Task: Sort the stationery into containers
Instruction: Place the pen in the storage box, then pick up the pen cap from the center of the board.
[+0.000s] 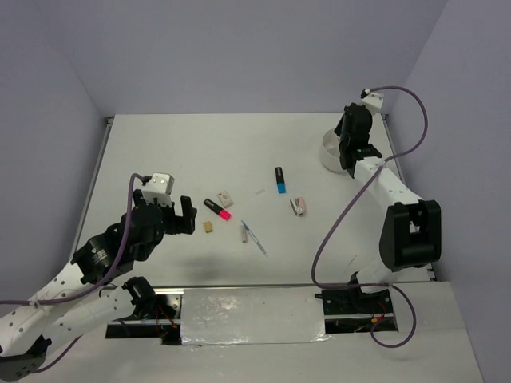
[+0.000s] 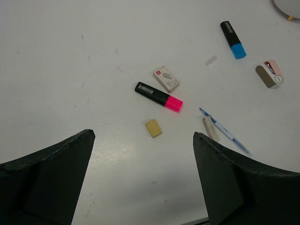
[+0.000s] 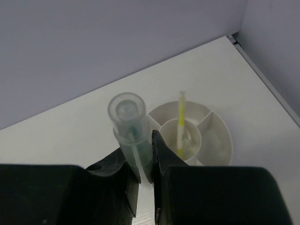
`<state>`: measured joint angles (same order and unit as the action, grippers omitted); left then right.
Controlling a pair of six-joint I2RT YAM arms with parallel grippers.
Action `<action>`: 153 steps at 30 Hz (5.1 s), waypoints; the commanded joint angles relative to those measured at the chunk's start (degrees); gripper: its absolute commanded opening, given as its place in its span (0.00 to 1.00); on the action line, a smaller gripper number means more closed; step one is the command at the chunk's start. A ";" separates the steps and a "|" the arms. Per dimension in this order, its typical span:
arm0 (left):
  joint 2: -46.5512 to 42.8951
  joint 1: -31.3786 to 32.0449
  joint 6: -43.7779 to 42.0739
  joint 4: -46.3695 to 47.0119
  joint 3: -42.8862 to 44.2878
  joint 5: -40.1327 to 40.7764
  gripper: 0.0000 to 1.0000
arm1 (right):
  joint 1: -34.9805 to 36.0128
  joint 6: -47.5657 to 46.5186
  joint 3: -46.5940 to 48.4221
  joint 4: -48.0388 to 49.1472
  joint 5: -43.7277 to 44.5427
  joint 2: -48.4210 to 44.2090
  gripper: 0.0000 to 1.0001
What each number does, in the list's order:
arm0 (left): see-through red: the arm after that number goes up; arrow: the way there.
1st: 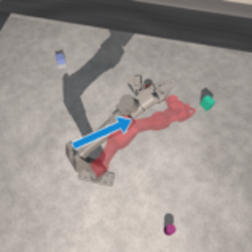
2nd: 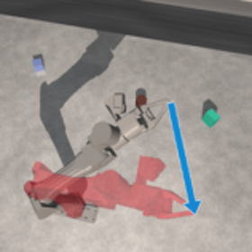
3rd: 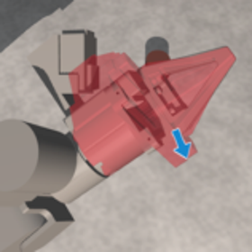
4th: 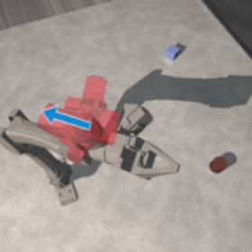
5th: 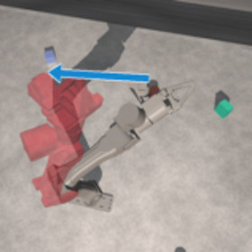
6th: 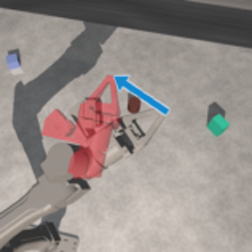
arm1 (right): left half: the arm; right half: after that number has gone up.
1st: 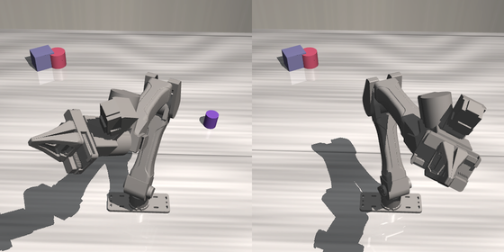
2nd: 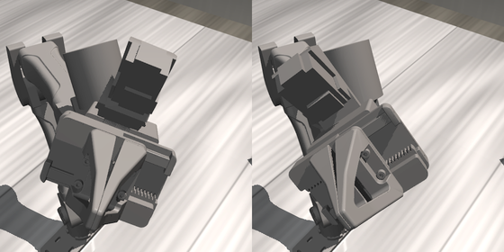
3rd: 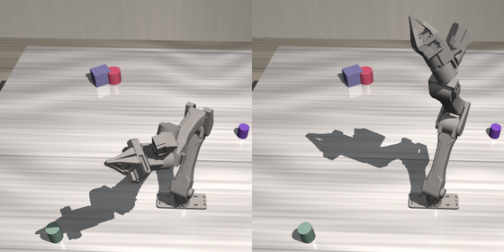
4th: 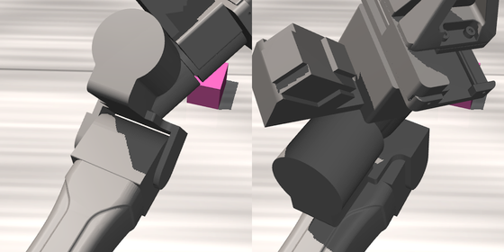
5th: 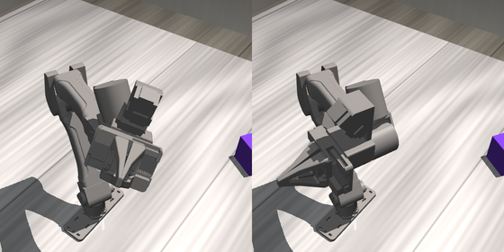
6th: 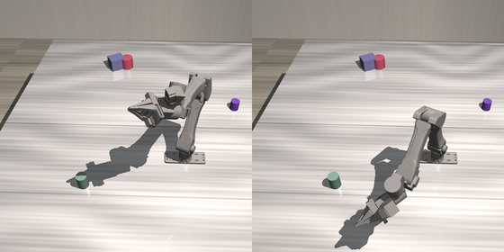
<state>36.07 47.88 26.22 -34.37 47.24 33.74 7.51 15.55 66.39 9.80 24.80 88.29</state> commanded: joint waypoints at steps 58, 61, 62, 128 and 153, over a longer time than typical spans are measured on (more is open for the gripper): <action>0.93 -1.56 1.03 -0.17 1.97 2.47 0.99 | 10.23 3.61 6.75 -24.22 -9.41 -15.07 0.98; 0.23 -1.56 1.38 -0.09 1.71 3.53 0.99 | 16.81 1.50 0.87 -25.00 -10.38 -18.06 0.96; 0.14 -1.47 1.12 0.09 1.54 2.75 0.99 | 18.32 2.11 -0.02 -26.84 -10.03 -19.11 0.94; 90.93 -12.90 -34.92 13.98 48.91 -46.83 0.45 | 23.61 4.31 -18.40 -41.62 -24.53 -53.22 0.63; 67.83 -12.90 -27.01 30.75 33.89 -62.12 0.00 | 23.60 8.61 -17.00 -39.69 -21.11 -55.42 0.63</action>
<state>112.46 34.81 -2.66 -10.61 81.14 -21.10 31.46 21.85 47.22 -32.58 1.67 33.93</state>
